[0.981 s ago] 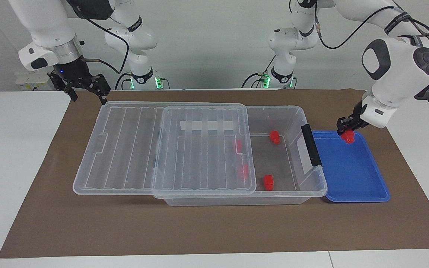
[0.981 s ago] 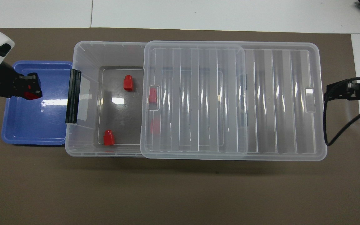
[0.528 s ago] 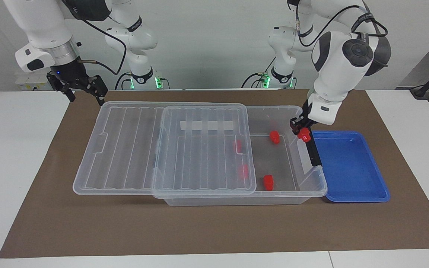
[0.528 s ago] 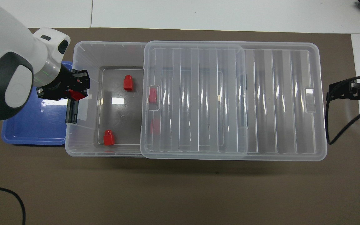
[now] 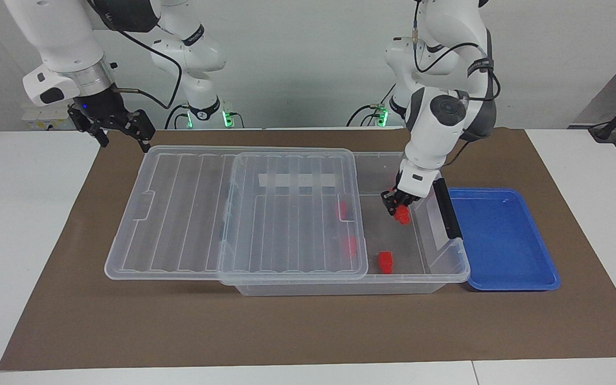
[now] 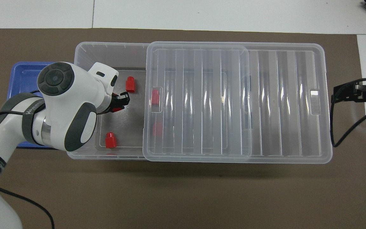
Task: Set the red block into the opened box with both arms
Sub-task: 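Carry the red block into the open box with the left gripper, then release the red block in the box and withdraw the left gripper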
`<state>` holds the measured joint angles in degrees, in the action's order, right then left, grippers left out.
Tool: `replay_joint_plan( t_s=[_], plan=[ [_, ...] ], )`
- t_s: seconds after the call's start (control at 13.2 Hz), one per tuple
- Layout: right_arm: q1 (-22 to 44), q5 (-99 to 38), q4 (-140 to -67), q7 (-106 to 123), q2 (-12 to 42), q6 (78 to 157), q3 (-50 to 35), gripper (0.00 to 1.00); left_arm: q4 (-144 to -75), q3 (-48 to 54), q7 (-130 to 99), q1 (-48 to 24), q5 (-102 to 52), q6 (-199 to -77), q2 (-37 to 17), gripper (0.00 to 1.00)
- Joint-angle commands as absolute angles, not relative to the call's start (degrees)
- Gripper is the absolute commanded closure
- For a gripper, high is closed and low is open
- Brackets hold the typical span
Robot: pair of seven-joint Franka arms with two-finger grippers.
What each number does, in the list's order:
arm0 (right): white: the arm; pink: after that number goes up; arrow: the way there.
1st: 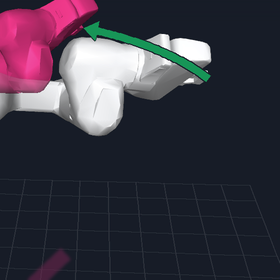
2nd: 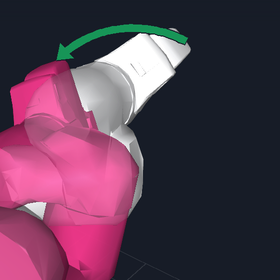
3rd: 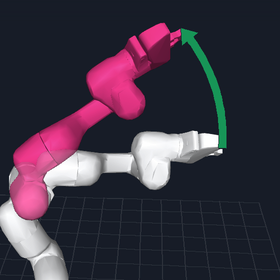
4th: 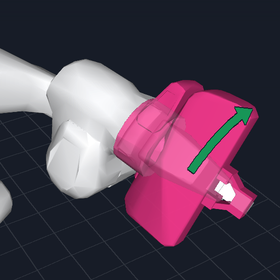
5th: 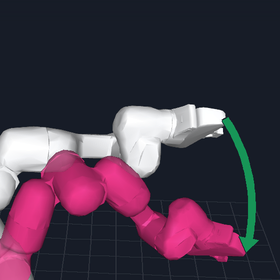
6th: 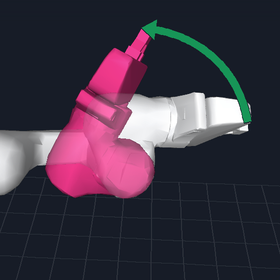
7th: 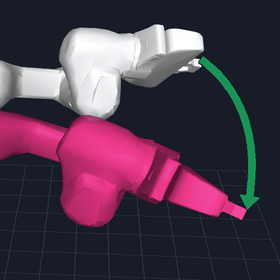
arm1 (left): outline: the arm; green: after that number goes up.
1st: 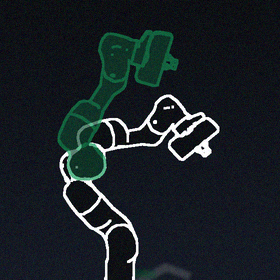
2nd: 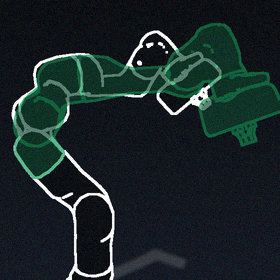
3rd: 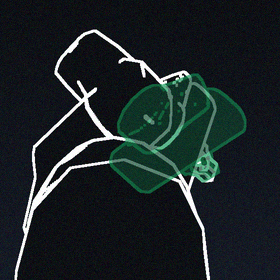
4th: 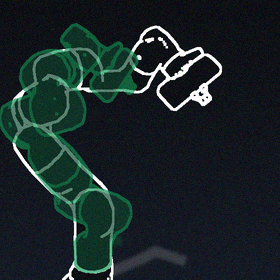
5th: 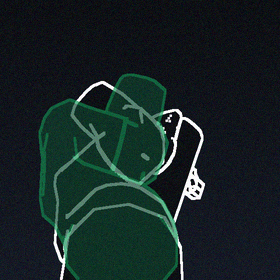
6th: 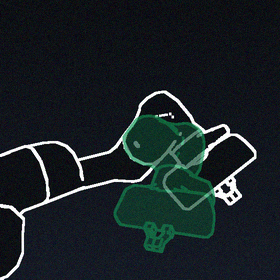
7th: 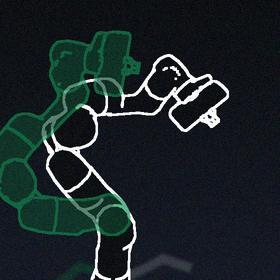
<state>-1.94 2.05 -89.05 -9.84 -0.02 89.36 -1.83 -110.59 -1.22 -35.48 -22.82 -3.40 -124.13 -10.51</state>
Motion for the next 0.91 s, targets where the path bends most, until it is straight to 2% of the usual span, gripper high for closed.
replay_joint_plan(
  t_s=[0.0,0.15,0.3,0.75,0.83],
  plan=[
    [-2.72,1.93,-89.65,-10.46,-0.35,89.47,-1.76,0.0,-114.24,-2.28,-36.12,-24.52,-3.61,-129.01,-11.34,1.0],
    [-2.72,1.93,-89.74,-10.46,-0.35,89.47,-1.76,0.0,-117.41,-2.2,-36.04,-24.61,-3.43,-132.96,-11.77,1.0],
    [-2.72,1.93,-89.65,-10.46,-0.35,89.56,-1.76,0.0,-117.77,-2.28,-36.12,-24.87,-3.43,-134.9,-14.22,1.0],
    [-2.72,1.93,-89.91,-10.46,-0.35,90.79,-1.76,0.0,-119.18,-2.37,-35.77,-24.96,-3.34,-136.14,-14.41,1.0],
    [-2.72,1.93,-90.0,-10.37,-0.35,90.7,-1.76,0.0,-119.18,-2.37,-35.68,-24.87,-3.34,-136.14,-14.41,0.8]
  ],
)
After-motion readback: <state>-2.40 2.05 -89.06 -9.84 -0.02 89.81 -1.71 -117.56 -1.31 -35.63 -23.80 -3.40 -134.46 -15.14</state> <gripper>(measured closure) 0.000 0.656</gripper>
